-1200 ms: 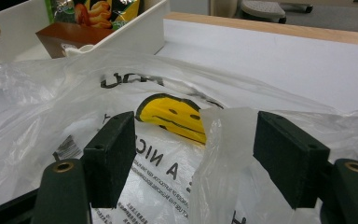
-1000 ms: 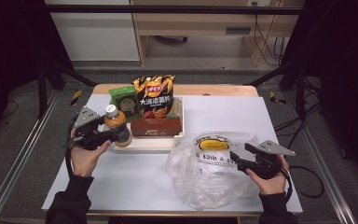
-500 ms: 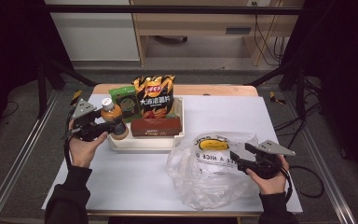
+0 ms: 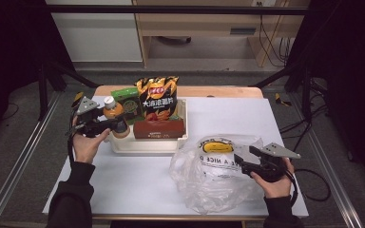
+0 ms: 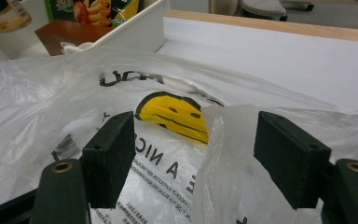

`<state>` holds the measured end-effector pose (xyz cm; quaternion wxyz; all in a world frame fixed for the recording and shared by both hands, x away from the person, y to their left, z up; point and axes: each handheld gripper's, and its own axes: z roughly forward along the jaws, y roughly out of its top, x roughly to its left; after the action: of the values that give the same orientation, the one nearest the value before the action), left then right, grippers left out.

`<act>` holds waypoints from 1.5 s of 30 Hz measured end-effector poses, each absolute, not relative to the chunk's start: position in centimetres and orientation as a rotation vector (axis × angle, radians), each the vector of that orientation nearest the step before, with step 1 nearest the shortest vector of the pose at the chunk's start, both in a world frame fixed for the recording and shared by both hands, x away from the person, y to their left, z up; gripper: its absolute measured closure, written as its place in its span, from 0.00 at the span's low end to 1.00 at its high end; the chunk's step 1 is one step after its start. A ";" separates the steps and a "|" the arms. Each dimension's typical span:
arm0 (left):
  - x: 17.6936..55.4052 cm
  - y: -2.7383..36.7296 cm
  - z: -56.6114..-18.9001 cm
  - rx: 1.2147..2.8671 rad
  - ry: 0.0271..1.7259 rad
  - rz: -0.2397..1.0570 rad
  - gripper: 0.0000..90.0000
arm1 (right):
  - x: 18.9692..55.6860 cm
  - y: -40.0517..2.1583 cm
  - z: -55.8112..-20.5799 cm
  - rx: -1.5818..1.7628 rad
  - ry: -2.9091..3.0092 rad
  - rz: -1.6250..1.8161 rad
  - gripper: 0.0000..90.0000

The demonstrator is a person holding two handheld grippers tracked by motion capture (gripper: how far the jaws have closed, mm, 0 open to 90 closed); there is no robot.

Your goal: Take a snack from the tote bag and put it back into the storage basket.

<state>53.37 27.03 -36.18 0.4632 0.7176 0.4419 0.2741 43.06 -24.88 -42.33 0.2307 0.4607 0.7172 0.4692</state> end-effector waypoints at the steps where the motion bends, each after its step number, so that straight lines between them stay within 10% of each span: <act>1: 53.4 27.1 -36.3 1.769 1.086 0.675 0.33 | 43.1 -24.9 -42.3 1.267 1.972 1.290 0.33; 45: 53.9 27.4 -41.3 1.822 1.146 0.649 0.32 | 43.1 -24.6 -42.4 1.266 1.983 1.285 0.33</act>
<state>53.89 27.43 -41.31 0.4320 0.7310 0.4596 0.2605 43.08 -24.62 -42.42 0.2284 0.4598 0.7202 0.4667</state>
